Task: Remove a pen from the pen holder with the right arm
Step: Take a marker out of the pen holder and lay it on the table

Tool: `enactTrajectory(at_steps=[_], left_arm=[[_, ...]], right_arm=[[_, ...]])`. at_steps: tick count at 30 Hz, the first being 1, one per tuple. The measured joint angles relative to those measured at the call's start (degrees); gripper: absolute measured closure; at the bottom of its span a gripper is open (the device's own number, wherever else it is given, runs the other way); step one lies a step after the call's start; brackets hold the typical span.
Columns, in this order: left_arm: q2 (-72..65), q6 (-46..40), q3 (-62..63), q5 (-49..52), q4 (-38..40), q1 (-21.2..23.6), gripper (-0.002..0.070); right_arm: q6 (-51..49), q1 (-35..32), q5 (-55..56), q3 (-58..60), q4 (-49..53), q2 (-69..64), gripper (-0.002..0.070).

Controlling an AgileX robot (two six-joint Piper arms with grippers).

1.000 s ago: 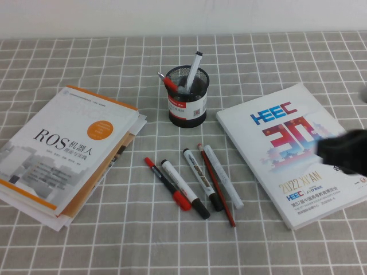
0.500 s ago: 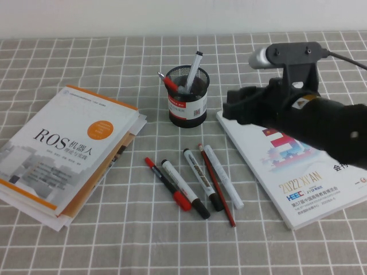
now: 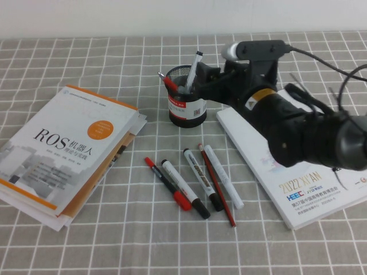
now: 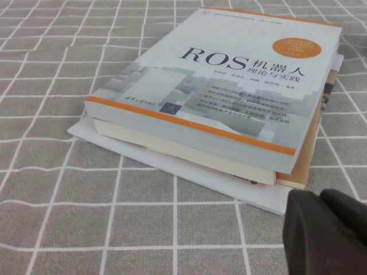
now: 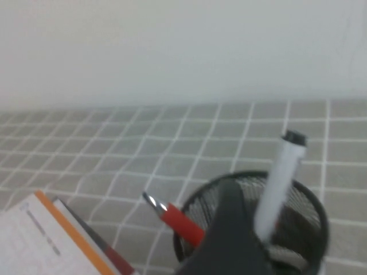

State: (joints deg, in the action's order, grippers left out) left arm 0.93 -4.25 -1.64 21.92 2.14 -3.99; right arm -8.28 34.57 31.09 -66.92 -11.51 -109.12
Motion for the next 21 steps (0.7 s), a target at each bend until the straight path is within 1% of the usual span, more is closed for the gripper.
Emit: enactTrajectory(at_steps=[8, 16, 21], left_arm=[[0.0, 0.0, 0.0, 0.0, 0.0, 0.0, 0.0678], [0.0, 0.0, 0.0, 0.0, 0.0, 0.0, 0.0678], [0.0, 0.0, 0.0, 0.0, 0.0, 0.0, 0.0678]], right_arm=[[-2.23, 0.13, 8.67, -6.12, 2.25, -8.65, 0.0231], [-2.36, 0.13, 9.42, -12.09, 2.39, -13.93, 0.0231], [-2.45, -0.32, 7.66, -15.6, 0.23, -15.88, 0.0231]])
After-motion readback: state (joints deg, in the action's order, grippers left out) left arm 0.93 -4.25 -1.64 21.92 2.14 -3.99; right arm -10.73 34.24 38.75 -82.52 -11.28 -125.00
